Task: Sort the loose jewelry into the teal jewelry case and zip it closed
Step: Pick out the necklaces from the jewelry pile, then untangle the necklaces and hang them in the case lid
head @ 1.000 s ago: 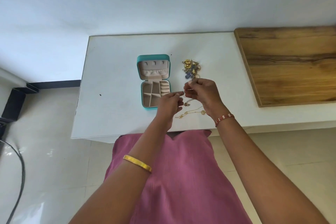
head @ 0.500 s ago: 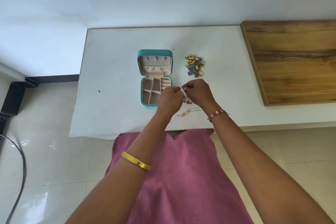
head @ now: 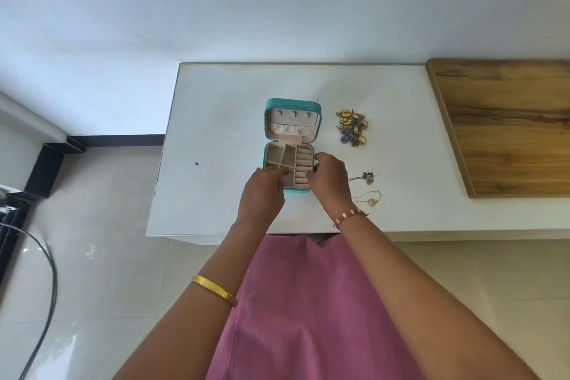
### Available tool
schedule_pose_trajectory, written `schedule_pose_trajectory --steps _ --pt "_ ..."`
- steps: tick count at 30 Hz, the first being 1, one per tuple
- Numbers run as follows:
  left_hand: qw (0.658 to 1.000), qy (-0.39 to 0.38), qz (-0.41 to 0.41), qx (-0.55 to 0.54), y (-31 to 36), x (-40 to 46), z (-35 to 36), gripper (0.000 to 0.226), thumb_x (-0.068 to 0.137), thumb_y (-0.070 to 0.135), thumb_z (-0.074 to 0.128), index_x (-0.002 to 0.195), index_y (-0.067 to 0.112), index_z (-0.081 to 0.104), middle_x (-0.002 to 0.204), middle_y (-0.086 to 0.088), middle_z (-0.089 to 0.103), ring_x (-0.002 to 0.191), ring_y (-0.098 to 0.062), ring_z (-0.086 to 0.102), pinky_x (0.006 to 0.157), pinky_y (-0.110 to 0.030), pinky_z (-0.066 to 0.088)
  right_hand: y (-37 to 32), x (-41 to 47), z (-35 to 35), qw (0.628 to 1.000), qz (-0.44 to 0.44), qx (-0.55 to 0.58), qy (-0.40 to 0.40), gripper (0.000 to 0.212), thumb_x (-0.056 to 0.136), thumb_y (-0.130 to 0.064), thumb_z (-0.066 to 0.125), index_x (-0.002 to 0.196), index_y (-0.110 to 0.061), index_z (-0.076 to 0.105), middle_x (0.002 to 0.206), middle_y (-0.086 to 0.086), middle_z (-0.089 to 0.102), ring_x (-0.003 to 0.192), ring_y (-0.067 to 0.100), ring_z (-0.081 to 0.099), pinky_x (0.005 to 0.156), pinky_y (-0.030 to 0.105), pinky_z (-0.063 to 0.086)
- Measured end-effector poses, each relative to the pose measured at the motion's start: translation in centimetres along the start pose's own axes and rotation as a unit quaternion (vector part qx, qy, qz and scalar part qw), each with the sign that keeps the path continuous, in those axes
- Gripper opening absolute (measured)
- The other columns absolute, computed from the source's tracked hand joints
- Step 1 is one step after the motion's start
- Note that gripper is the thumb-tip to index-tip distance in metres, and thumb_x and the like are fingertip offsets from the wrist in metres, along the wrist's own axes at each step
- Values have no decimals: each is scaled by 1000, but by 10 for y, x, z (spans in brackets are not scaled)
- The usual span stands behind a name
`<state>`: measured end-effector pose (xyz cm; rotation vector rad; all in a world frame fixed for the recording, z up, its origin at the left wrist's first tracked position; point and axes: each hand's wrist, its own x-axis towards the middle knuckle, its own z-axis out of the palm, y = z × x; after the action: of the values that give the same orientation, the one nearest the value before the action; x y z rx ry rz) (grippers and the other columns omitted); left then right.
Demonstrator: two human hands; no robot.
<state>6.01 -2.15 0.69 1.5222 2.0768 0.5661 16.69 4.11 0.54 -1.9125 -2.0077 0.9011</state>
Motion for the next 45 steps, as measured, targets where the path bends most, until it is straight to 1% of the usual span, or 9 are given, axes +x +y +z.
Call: schedule_pose_trajectory --steps 7,14,19,23,30,33,37,40,45 --pt "998 36 -39 -37 -35 -7 -14 37 86 -7 50 117 9 64 120 -10 64 107 -27 59 90 -26 43 -25 -6 36 998 -53 -3 13 28 84 5 50 110 -1 61 101 18 68 94 33 63 80 39 53" --pt "991 83 -91 -44 -84 -16 -46 31 87 -5 55 114 7 66 117 -11 66 103 -25 62 86 -17 38 -73 -18 74 995 -96 -1 -20 26 87 4 46 109 3 60 106 20 66 99 34 61 83 35 48" --pt "990 80 -109 -51 -100 -20 -56 31 87 -3 55 114 8 66 119 -10 65 105 -25 62 87 -17 37 -88 -23 86 995 -98 -4 -29 27 85 6 44 107 3 60 105 21 66 99 36 60 81 35 47" --pt "990 81 -104 -56 -96 -20 -62 30 88 1 54 115 10 66 119 -10 65 106 -26 62 91 -22 42 -90 -23 80 995 -100 7 -27 29 85 6 46 110 3 60 105 21 66 99 36 61 84 37 48" --pt "971 171 -71 -149 -43 -24 -65 27 87 2 55 110 7 68 112 -12 68 100 -25 63 83 -11 37 -70 -22 48 988 -79 132 14 26 86 -2 58 111 0 63 94 19 68 82 33 67 79 46 55" --pt "972 145 -42 -181 -15 -21 -49 27 88 2 54 109 8 68 112 -7 69 104 -18 62 84 -4 32 -40 -21 26 988 -55 142 39 18 85 -2 59 102 -1 67 92 16 69 80 29 67 78 45 56" --pt "974 71 -49 -211 15 -13 -16 28 89 5 51 111 12 66 116 -2 67 111 -13 59 88 -5 32 8 -16 -4 989 -7 128 70 15 84 -1 59 96 -2 69 91 15 70 81 29 67 79 40 55" --pt "974 31 -55 -216 27 -11 5 28 89 5 51 112 12 67 116 -1 67 112 -11 59 89 -4 30 31 -9 -17 996 -20 44 75 17 85 -2 58 98 -2 70 96 15 70 88 27 65 77 26 47" --pt "972 -8 -82 -219 30 -7 25 27 89 5 50 110 10 67 114 -2 68 109 -12 60 88 -7 34 49 -4 -9 985 -92 -142 12 20 90 -10 53 103 -6 68 100 15 62 98 31 56 72 34 45"
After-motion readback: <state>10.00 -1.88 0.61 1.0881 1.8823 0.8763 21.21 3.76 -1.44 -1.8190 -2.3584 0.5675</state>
